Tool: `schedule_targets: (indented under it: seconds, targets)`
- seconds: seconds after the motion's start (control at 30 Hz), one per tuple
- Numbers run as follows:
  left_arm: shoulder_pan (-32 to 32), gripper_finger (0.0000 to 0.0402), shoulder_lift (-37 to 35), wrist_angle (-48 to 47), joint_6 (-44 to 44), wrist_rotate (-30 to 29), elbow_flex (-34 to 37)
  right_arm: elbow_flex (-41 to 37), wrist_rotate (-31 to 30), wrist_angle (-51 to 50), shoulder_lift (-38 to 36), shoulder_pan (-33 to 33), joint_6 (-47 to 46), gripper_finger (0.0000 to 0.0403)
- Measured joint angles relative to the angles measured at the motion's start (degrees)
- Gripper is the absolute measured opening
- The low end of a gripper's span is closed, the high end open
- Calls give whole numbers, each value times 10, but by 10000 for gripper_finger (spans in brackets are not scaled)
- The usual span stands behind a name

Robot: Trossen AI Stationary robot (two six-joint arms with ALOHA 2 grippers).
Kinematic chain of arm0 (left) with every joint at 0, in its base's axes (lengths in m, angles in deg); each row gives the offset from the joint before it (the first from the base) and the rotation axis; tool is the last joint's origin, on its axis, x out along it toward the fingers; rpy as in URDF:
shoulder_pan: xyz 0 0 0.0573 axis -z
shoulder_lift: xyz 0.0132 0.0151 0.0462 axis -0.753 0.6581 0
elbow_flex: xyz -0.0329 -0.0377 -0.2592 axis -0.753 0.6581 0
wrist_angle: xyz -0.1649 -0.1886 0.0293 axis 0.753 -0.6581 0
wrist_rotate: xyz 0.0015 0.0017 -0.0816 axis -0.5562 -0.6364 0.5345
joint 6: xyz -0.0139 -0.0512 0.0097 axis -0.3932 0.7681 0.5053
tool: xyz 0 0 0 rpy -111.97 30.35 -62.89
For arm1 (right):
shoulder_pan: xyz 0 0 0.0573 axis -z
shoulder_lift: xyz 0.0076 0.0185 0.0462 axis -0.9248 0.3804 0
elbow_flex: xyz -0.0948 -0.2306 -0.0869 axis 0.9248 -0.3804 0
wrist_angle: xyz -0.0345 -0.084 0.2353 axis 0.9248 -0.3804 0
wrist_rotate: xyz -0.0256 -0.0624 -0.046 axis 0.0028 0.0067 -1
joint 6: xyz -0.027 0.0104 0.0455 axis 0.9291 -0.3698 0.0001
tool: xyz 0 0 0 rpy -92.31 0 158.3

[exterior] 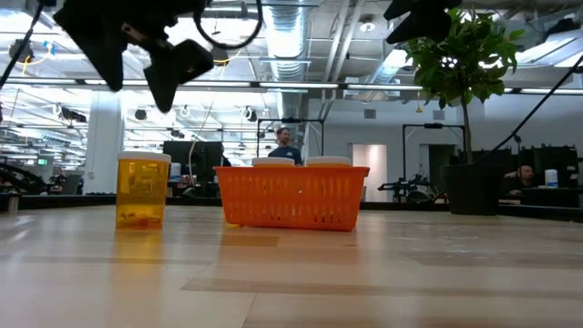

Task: Pick and place pill bottles into a basket
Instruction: Put the bottom orange pill bottle into the orange bin

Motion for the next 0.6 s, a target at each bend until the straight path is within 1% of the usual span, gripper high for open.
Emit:
schedule_targets:
  seconds: [0.1, 0.17, 0.33, 0.47, 0.6]
  targets:
    - [0, 279, 10, 5, -1, 14, 0, 0, 0, -1, 0, -4, -1, 266]
    - [0, 293, 13, 13, -6, 11, 0, 0, 0, -1, 0, -4, -1, 266]
    - [5, 321, 17, 16, -27, -28, 0, 0, 0, -12, 0, -4, -1, 266]
    - [12, 333, 29, 15, -30, -35, 0, 0, 0, -20, 0, -4, -1, 266]
    - [23, 335, 42, 21, -38, -36, 0, 0, 0, -28, 0, -4, -1, 266]
